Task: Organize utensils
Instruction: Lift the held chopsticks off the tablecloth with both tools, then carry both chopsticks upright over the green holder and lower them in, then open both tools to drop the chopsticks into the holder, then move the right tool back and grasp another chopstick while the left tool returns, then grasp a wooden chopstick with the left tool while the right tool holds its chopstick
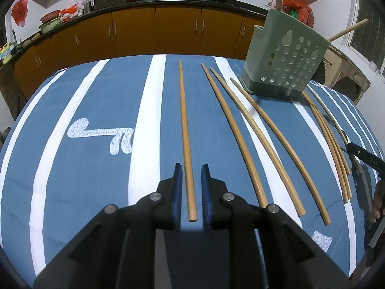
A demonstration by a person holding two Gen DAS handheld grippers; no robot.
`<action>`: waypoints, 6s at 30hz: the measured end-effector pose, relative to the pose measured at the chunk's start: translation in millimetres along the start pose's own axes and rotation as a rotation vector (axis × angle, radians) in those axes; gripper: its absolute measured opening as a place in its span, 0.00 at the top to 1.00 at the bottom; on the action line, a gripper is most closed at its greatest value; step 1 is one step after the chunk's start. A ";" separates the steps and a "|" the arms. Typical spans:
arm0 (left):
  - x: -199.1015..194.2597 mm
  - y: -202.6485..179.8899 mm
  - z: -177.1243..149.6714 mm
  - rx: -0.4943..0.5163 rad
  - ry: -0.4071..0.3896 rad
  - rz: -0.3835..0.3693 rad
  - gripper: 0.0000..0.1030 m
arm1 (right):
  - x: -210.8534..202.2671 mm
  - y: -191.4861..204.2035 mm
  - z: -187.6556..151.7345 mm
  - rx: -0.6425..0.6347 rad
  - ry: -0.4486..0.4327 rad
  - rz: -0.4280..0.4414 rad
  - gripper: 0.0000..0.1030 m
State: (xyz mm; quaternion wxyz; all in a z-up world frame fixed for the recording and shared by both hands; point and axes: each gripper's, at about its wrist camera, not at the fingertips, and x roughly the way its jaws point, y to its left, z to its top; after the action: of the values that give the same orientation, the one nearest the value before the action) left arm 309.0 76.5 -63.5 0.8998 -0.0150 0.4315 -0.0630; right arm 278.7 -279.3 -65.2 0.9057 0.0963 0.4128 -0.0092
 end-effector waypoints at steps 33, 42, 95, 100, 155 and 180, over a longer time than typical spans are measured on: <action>-50.5 -0.3 -1.2 0.007 -0.126 0.030 0.93 | -73.8 -7.8 13.0 -0.008 -0.250 -0.030 0.93; -123.6 6.9 33.5 -0.030 -0.375 -0.015 0.93 | -116.3 -17.7 42.3 0.017 -0.413 -0.002 0.93; -225.5 -87.2 180.9 -0.103 -0.809 -0.132 0.93 | -175.9 77.1 153.9 -0.064 -0.723 0.267 0.93; -189.9 -81.5 186.7 -0.141 -0.749 -0.145 0.93 | -154.7 77.6 149.7 -0.061 -0.668 0.267 0.93; -49.2 8.1 16.2 -0.146 -0.148 0.056 0.55 | -19.7 33.0 11.7 0.001 0.010 0.137 0.74; -0.3 -41.5 15.2 -0.043 -0.007 -0.016 0.62 | 3.9 12.1 5.7 0.005 0.018 -0.006 0.92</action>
State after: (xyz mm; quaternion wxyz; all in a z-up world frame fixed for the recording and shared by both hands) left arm 316.5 35.0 -50.4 0.9003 -0.0378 0.4293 -0.0611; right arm 286.6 -268.2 -62.5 0.9018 0.0974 0.4209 -0.0119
